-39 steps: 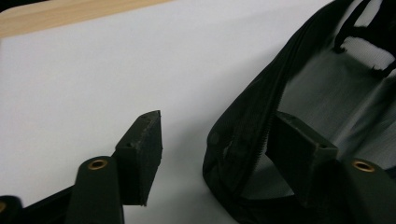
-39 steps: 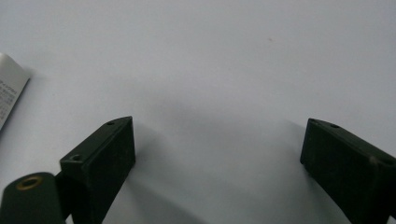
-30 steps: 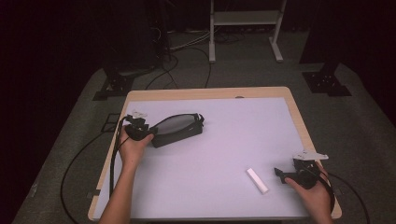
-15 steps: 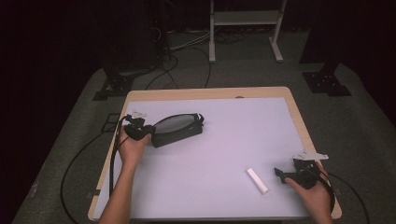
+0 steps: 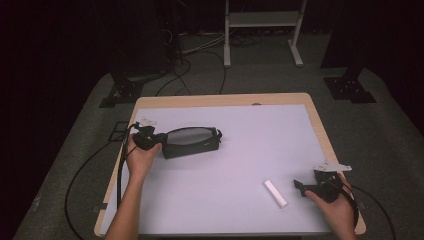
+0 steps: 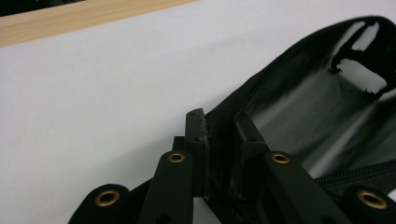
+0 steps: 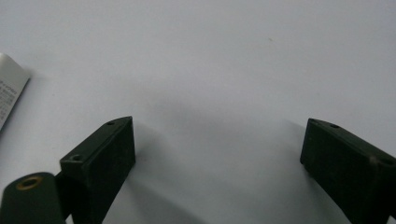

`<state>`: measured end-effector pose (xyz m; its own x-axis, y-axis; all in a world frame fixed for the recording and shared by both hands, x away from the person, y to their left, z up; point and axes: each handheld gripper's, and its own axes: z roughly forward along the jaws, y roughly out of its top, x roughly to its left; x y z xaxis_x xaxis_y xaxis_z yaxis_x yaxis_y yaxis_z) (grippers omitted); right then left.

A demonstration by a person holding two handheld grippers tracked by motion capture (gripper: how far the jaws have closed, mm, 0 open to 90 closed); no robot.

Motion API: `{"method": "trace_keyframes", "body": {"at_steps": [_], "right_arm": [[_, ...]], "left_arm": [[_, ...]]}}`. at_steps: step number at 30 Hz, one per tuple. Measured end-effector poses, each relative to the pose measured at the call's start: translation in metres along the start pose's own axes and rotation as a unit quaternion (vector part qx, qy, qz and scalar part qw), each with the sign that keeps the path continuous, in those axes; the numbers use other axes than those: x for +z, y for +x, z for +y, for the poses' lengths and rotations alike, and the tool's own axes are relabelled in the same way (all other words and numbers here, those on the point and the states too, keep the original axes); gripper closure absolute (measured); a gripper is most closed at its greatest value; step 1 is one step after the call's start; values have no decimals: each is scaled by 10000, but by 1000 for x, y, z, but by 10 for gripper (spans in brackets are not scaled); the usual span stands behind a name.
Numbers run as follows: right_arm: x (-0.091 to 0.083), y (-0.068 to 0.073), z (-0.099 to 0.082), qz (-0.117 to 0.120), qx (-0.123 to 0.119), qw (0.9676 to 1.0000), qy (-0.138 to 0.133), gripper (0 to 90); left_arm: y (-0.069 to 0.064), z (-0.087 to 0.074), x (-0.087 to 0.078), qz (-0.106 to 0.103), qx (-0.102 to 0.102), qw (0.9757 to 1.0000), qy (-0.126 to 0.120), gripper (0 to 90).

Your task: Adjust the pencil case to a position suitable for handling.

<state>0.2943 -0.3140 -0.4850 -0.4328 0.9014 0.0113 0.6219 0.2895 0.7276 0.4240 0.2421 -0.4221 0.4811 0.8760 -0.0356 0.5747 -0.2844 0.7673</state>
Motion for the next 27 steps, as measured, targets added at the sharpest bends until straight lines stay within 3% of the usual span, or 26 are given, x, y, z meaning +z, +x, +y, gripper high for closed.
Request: {"method": "trace_keyframes", "body": {"at_steps": [16, 20, 27], "right_arm": [[0, 0, 0, -1, -11, 10000, -11, 92], [0, 0, 0, -1, -13, 10000, -12, 92], [0, 0, 0, -2, -12, 10000, -13, 93]], "left_arm": [[-12, 3, -5, -506, 204, 9985, -104, 792], [-17, 3, -6, -716, 234, 9971, -102, 792], [-24, 3, -9, -900, 397, 9951, -47, 792]]}}
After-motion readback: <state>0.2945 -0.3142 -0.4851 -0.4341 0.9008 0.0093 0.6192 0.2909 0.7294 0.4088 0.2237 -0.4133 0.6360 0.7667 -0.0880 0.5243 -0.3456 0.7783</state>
